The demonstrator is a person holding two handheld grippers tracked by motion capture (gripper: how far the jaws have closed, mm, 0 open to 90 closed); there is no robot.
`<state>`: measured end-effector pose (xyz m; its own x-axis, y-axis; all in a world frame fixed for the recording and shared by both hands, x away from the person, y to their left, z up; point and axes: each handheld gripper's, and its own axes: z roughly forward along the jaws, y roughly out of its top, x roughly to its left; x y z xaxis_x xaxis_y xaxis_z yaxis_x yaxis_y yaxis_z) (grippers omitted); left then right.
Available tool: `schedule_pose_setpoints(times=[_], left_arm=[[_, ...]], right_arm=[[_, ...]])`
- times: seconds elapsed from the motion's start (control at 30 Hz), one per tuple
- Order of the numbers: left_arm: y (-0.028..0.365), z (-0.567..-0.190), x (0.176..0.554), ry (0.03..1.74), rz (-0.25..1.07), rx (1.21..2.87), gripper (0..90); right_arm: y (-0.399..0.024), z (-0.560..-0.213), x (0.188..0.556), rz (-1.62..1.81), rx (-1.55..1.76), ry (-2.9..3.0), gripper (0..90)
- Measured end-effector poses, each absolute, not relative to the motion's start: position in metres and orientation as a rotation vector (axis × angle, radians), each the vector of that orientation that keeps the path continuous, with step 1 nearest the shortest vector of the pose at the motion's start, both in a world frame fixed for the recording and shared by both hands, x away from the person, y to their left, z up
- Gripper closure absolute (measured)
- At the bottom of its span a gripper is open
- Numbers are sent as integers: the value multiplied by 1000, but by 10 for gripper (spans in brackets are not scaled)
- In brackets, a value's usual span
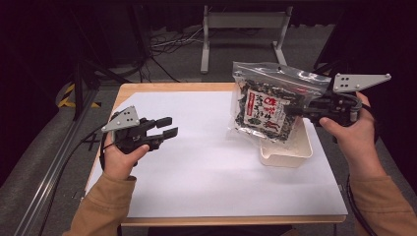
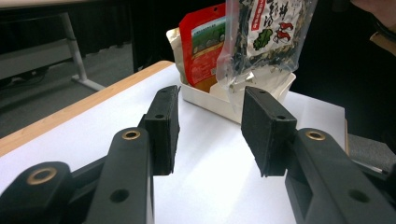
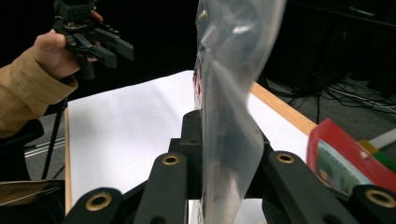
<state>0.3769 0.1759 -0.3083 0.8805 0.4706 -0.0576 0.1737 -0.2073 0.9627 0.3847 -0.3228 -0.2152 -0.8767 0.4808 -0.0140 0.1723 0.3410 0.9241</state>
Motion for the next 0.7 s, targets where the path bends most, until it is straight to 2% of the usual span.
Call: schedule_pose_setpoints(times=[0.7], left_arm=[[186,-315,380,532,313,1797,548]], right_arm=[[-354,-214,389,1462,698,2206,757]])
